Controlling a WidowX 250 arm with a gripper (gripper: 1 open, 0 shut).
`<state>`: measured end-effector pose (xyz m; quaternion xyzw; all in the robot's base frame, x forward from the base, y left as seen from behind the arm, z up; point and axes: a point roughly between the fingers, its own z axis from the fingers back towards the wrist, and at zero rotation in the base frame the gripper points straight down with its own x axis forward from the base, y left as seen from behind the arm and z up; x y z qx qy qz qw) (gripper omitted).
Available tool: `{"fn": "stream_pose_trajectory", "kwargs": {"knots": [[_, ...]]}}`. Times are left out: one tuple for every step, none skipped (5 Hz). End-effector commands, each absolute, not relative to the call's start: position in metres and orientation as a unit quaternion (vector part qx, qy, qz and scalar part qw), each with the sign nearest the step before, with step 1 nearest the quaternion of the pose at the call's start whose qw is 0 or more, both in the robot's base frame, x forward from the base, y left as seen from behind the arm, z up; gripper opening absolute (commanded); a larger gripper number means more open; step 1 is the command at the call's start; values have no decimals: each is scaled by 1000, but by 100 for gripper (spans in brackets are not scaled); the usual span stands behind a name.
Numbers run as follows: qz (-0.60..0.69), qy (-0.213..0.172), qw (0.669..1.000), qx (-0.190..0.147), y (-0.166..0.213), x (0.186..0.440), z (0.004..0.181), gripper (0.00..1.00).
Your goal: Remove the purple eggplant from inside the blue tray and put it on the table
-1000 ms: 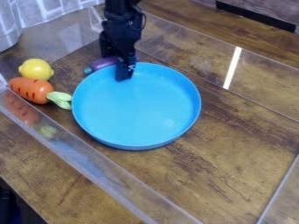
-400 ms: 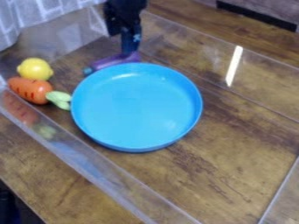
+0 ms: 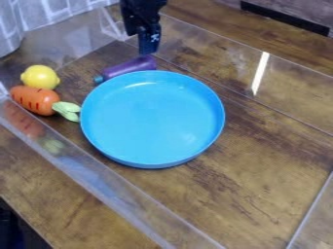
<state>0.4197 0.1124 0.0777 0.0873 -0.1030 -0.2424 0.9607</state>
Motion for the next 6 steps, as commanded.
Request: {"fn": "stream_pose_trajectory", "kwargs": {"knots": [[-265,-136,949,103,105,438,98,100],[-277,-136,946,103,105,445,91,100],[-283,-136,944,104,106,450,85,100],[-288,-134,942,104,106,452,78,100],[-292,-131,942,104,107,452,70,100],[-296,-127,941,103,107,450,61,100]]}}
